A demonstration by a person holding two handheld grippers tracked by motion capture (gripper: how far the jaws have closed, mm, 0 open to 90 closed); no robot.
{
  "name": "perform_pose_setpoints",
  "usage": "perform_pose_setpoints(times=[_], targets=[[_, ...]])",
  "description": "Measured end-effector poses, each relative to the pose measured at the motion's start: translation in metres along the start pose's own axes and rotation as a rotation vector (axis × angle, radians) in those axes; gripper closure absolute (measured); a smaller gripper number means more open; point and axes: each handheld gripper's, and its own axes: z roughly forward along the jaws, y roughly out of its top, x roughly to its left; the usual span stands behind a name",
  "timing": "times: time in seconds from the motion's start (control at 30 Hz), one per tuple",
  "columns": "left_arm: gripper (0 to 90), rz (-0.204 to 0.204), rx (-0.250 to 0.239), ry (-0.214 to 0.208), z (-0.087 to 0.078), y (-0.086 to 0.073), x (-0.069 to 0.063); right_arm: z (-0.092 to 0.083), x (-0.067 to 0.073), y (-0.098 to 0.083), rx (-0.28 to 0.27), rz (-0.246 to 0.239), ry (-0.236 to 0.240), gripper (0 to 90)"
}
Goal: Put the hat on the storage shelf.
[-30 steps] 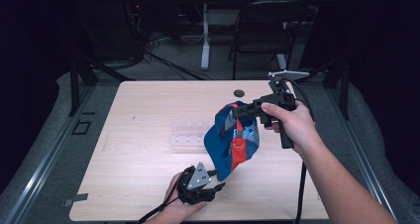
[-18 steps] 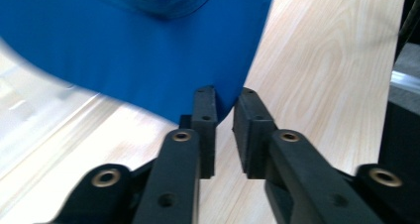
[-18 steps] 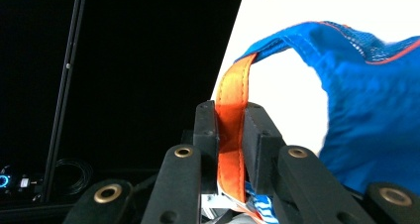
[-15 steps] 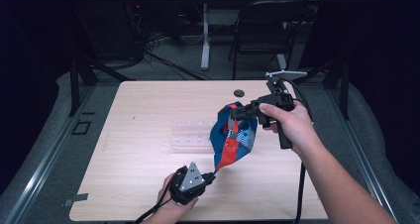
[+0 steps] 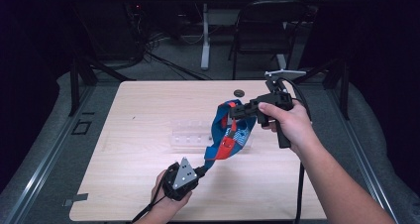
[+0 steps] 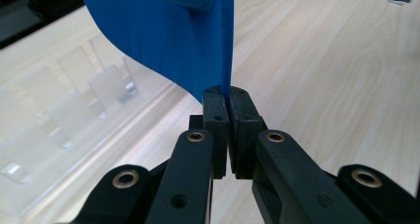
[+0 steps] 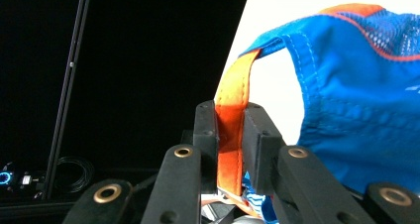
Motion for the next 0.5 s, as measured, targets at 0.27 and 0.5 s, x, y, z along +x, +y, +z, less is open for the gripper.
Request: perform_pose_setpoints(times=[0.27,0.5], targets=[[88.4,-0.006,-0.027,0.047,0.002,0.006,0.011,0.007,-0.002,0.001,0.012,0.001,0.000,78.1],[88.4,-0.029,-0.043,0.073,0.008,0.008,0.022,0.013,-0.010,0.003,0.016,0.013,-0.004,78.1]])
